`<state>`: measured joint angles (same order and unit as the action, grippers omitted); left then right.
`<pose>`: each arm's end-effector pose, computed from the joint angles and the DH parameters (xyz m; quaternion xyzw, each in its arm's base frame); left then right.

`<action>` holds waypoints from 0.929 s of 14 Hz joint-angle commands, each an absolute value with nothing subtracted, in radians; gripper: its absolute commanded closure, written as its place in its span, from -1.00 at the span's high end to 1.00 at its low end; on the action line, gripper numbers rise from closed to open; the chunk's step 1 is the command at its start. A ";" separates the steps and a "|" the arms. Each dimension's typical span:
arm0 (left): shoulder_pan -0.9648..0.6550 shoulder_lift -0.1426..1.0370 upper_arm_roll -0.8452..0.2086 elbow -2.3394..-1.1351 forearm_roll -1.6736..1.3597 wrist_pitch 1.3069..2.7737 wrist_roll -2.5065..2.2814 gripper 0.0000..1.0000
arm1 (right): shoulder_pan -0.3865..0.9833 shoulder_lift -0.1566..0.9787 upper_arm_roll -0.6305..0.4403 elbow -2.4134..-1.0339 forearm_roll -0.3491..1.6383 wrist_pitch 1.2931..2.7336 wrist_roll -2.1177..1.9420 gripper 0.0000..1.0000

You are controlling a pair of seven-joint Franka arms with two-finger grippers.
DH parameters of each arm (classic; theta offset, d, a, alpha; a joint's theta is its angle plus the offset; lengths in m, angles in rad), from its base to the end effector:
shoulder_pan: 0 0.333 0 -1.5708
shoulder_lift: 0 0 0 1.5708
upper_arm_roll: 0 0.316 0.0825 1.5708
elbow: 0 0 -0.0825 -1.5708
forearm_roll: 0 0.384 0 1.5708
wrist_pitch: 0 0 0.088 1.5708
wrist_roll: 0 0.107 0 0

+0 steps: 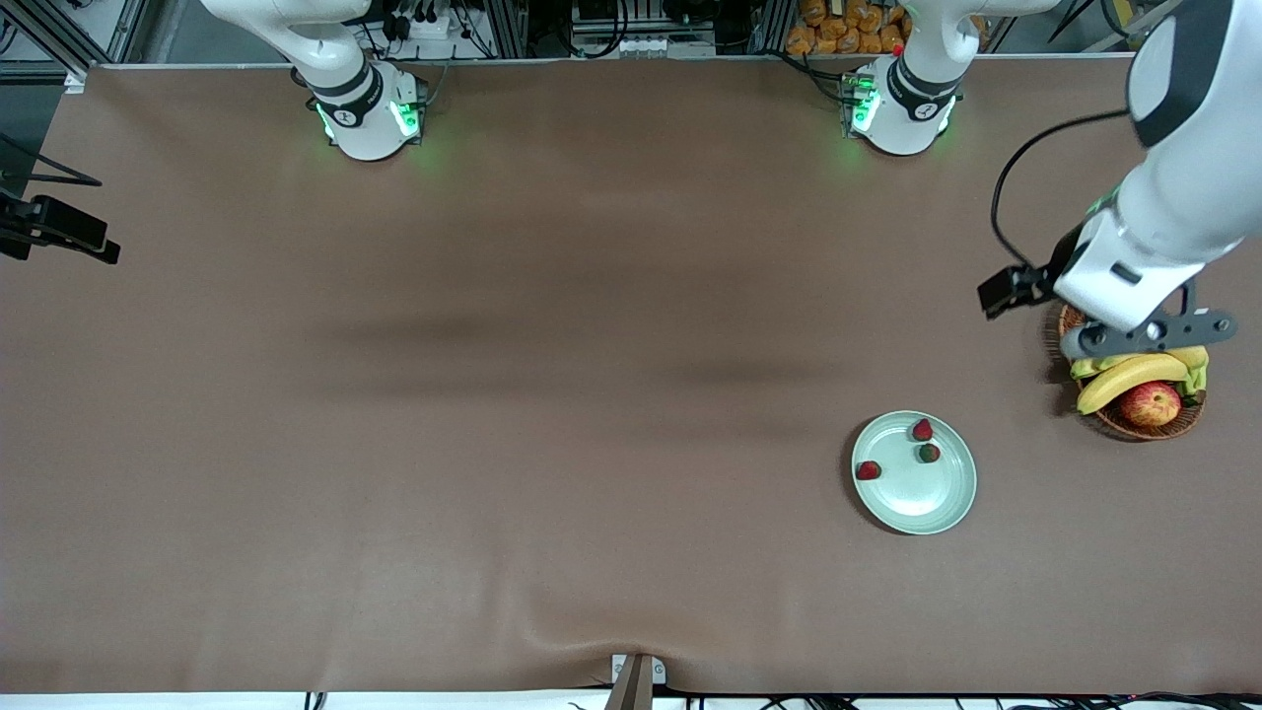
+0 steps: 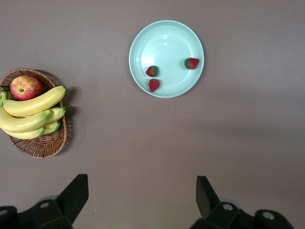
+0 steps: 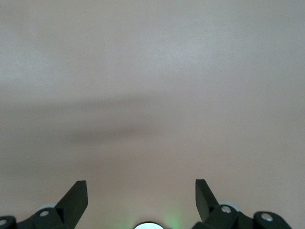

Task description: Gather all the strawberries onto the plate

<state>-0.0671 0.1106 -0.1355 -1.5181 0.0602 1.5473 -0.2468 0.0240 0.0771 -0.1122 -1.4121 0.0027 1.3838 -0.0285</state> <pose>0.5740 -0.1069 0.5850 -0.9987 -0.0217 0.0341 0.0310 0.5568 -0.0461 0.6398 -0.9982 0.0297 0.0525 0.0001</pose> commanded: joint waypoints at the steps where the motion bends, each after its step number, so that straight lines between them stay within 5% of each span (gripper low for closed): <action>1: -0.041 0.022 -0.132 -1.586 0.012 1.519 -0.160 1.00 | 0.021 0.089 -0.110 -1.408 -0.015 1.387 -0.021 1.00; 13: -0.038 -0.028 -0.129 -1.575 0.005 1.536 -0.003 1.00 | 0.014 0.098 -0.110 -1.408 -0.014 1.417 -0.032 1.00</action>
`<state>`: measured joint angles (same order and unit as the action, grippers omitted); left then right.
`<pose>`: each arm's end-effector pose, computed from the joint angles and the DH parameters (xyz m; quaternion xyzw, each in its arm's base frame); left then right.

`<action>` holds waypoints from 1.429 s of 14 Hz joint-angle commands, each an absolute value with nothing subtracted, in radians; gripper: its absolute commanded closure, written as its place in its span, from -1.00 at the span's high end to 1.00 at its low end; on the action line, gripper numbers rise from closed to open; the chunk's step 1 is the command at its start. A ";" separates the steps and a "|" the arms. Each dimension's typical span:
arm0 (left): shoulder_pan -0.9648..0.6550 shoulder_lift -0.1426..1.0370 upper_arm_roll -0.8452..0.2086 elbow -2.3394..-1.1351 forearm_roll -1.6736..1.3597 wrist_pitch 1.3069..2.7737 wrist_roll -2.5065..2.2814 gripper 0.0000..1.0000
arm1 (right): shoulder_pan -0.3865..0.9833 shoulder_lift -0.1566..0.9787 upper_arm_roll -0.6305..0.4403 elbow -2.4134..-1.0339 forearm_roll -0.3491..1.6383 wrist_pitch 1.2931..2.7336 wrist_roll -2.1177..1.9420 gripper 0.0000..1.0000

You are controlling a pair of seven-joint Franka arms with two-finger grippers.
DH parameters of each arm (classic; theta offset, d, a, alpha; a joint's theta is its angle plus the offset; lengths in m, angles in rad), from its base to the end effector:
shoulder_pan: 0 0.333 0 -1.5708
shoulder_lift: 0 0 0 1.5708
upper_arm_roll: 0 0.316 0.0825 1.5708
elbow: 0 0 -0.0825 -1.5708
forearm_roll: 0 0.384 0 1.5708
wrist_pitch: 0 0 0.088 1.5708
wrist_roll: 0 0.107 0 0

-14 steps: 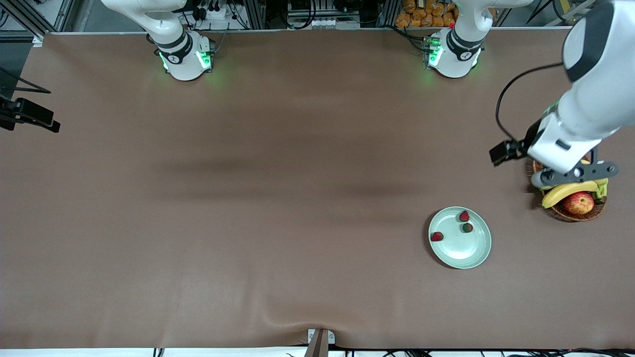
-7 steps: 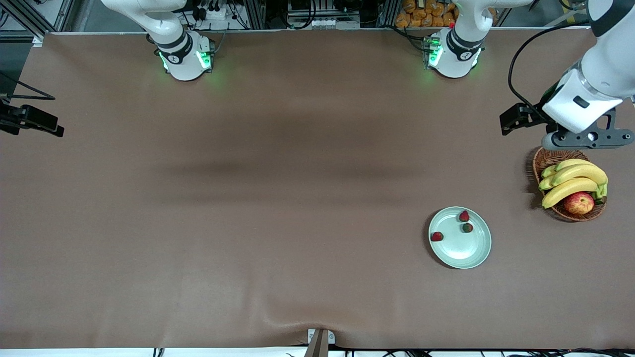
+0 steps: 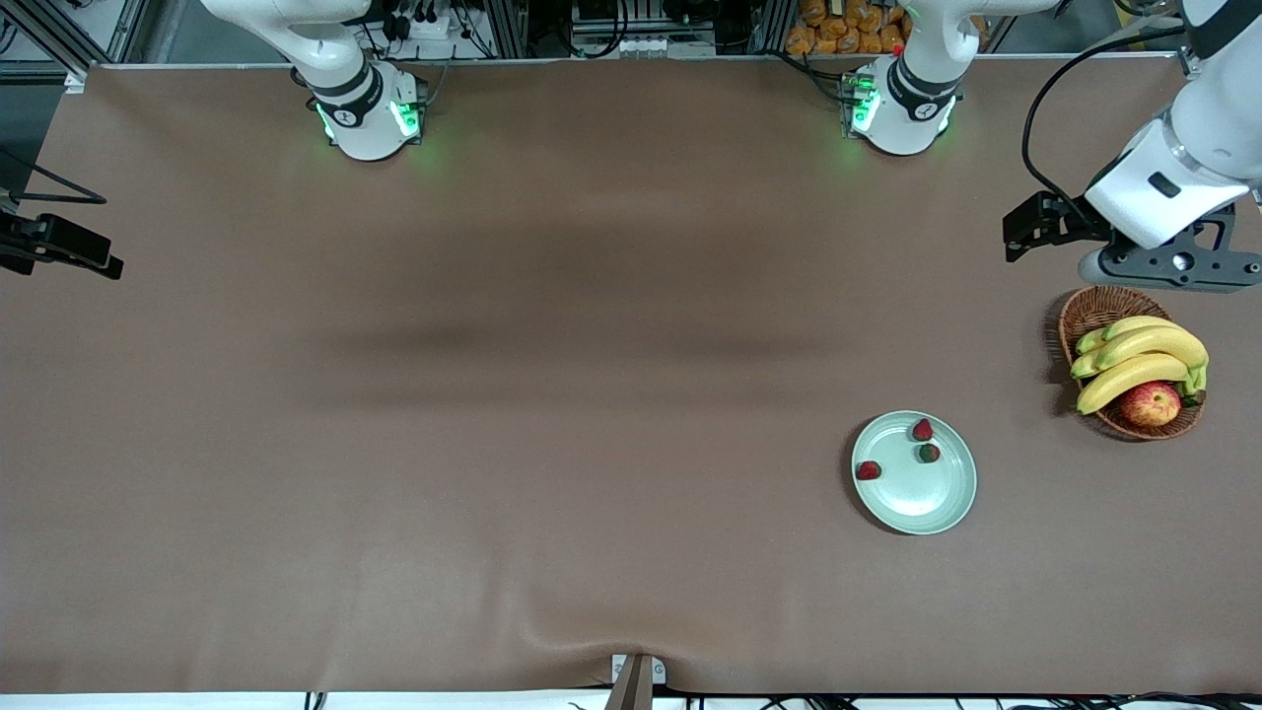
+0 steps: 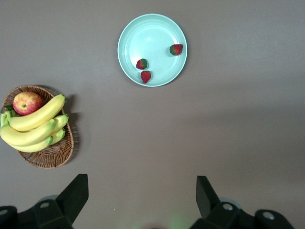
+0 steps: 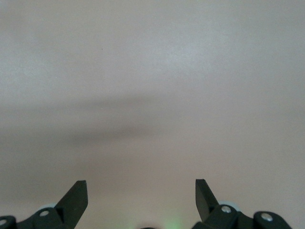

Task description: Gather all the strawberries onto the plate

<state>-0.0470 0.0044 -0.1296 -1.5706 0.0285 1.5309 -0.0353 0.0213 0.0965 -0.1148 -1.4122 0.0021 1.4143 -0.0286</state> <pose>0.5434 -0.0936 0.6188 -0.9972 0.0703 0.0204 0.0162 0.5659 -0.0492 0.6313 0.9984 -0.0323 -0.0471 0.0016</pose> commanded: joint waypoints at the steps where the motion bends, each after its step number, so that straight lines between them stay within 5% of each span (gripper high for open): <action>1: -0.038 -0.028 -0.129 -1.571 0.002 1.536 -0.002 1.00 | 0.014 0.098 -0.112 -1.408 -0.012 1.417 -0.029 1.00; 15: -0.023 -0.054 -0.153 -1.554 -0.012 1.525 -0.038 1.00 | 0.023 0.097 -0.112 -1.408 -0.008 1.398 -0.032 1.00; 20: -0.017 -0.049 -0.153 -1.569 -0.012 1.522 -0.041 1.00 | 0.009 0.080 -0.110 -1.410 0.015 1.220 -0.026 1.00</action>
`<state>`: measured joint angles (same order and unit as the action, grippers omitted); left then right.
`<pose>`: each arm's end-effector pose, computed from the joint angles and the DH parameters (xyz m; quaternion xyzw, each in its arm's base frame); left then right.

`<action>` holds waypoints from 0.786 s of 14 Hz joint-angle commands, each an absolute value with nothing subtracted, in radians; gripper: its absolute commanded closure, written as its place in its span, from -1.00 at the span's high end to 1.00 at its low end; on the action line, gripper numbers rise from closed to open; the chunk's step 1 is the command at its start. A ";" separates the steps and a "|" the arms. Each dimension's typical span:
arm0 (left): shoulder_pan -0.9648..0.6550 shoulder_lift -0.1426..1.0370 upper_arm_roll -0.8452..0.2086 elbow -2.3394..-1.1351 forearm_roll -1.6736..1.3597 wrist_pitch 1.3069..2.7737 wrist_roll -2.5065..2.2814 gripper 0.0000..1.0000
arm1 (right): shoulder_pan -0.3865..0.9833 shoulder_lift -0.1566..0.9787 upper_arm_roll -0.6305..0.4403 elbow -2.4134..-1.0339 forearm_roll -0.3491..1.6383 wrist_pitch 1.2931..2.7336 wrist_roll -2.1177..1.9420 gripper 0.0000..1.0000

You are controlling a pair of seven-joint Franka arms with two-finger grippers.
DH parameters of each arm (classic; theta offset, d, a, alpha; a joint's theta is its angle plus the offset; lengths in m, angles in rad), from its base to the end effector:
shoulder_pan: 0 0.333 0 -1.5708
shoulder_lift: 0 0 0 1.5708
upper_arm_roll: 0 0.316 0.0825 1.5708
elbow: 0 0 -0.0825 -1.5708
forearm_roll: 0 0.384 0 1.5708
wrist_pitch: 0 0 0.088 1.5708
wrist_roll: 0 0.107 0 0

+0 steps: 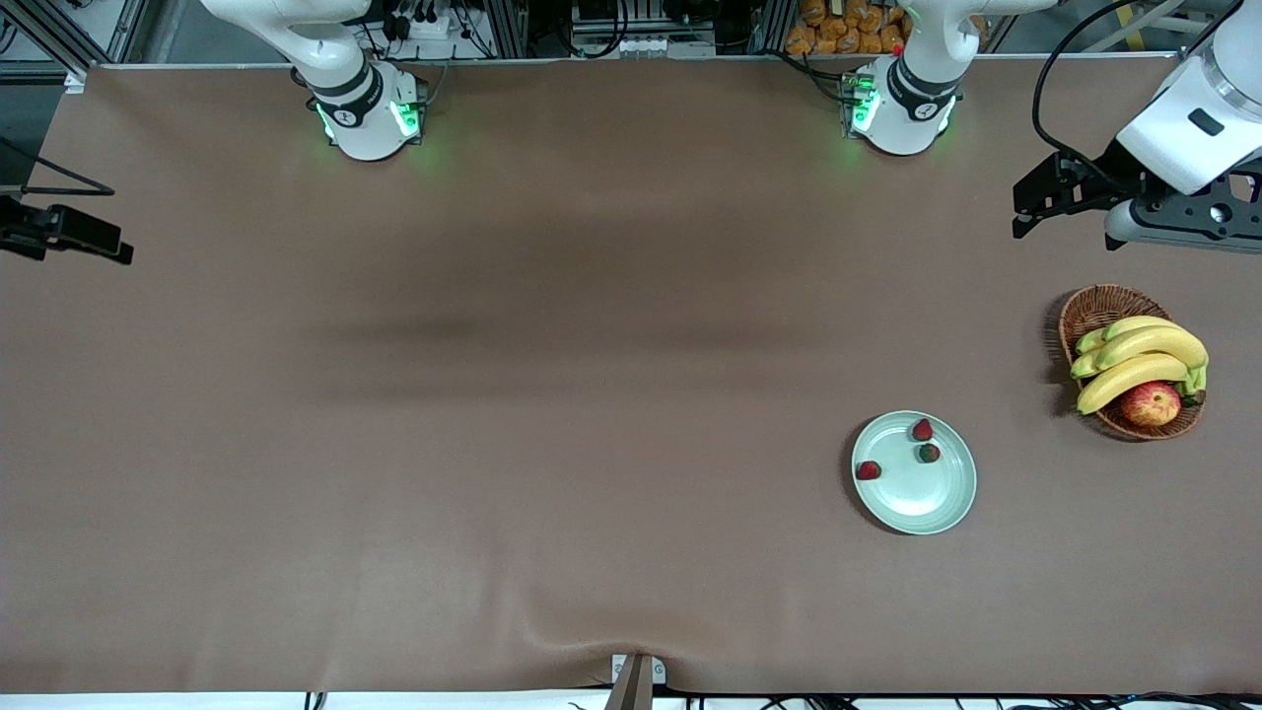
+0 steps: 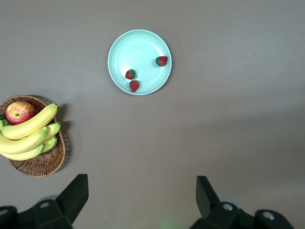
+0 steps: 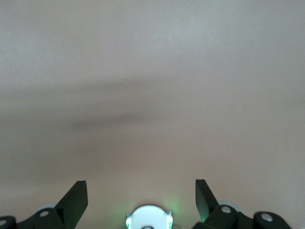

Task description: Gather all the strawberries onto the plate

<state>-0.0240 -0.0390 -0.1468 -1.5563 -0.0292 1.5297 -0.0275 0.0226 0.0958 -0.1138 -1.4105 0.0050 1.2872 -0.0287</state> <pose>0.5299 -0.0964 0.6488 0.9973 -0.0722 0.0048 0.0123 0.5508 -0.0463 0.6235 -0.9936 0.0310 0.1090 0.0036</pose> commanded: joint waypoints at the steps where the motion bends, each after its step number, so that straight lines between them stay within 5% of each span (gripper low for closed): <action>1: -0.017 -0.048 -0.153 -1.569 -0.012 1.522 -0.041 1.00 | 0.008 0.074 -0.112 -1.408 0.015 1.186 -0.026 1.00; 11: -0.017 -0.044 -0.153 -1.568 -0.012 1.523 -0.041 1.00 | -0.014 0.048 -0.114 -1.407 0.066 1.183 -0.034 1.00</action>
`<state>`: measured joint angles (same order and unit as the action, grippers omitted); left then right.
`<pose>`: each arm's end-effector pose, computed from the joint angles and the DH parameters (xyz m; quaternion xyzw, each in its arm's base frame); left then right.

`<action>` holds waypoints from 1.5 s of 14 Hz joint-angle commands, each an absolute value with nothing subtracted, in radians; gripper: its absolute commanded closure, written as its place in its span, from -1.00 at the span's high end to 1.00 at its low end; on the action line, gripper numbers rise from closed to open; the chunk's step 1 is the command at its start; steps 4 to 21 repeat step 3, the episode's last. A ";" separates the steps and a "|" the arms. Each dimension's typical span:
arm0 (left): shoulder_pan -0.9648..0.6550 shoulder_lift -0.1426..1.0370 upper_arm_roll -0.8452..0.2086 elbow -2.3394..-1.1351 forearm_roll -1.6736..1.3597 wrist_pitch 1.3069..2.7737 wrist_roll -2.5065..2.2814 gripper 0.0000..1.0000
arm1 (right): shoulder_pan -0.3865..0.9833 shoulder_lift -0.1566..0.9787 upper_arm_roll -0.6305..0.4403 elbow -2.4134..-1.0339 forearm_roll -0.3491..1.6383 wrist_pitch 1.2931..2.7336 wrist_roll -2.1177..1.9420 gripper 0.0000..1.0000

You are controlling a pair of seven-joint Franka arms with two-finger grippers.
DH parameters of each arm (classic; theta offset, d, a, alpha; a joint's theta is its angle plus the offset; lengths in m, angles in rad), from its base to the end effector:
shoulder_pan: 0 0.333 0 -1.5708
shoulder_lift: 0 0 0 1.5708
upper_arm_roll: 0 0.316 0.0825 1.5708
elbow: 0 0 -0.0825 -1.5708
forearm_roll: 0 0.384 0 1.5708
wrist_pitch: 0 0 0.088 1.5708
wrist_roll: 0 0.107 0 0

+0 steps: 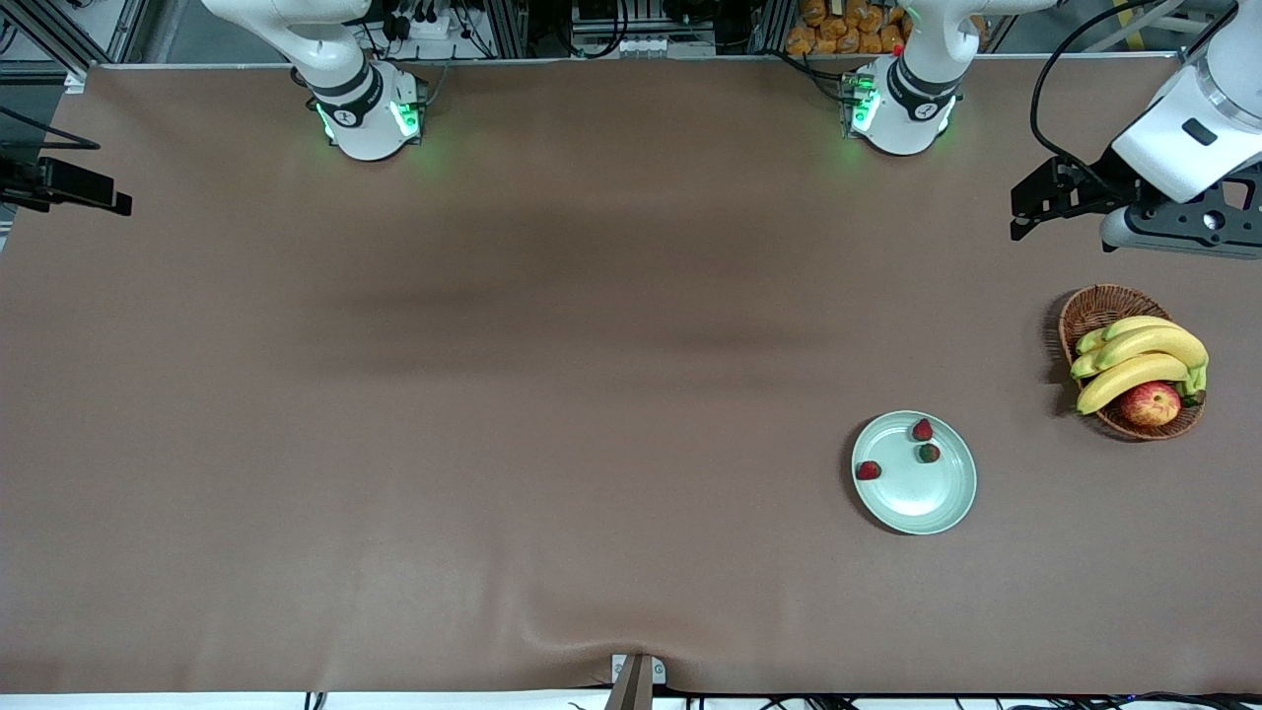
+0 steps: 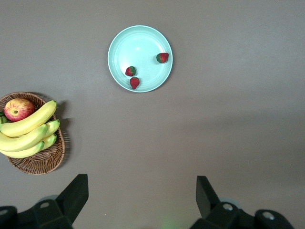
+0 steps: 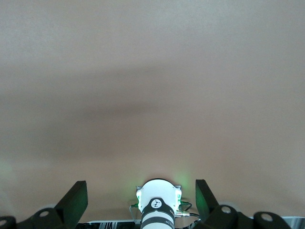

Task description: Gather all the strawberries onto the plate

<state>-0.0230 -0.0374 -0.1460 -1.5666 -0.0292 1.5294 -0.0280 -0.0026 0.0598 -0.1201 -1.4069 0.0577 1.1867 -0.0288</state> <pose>0.5305 -0.0954 0.6431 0.9974 -0.0710 -0.0013 0.0118 0.5267 -0.0549 0.6387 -0.9891 0.0399 0.1371 0.0349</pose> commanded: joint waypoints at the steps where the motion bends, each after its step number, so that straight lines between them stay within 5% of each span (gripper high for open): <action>1: -0.017 -0.044 -0.152 -1.569 -0.012 1.522 -0.041 1.00 | -0.015 0.048 -0.114 -1.407 0.063 1.184 -0.034 1.00; 21: -0.015 -0.044 -0.152 -1.572 -0.012 1.522 -0.041 1.00 | -0.017 0.049 -0.115 -1.407 0.052 1.189 -0.037 1.00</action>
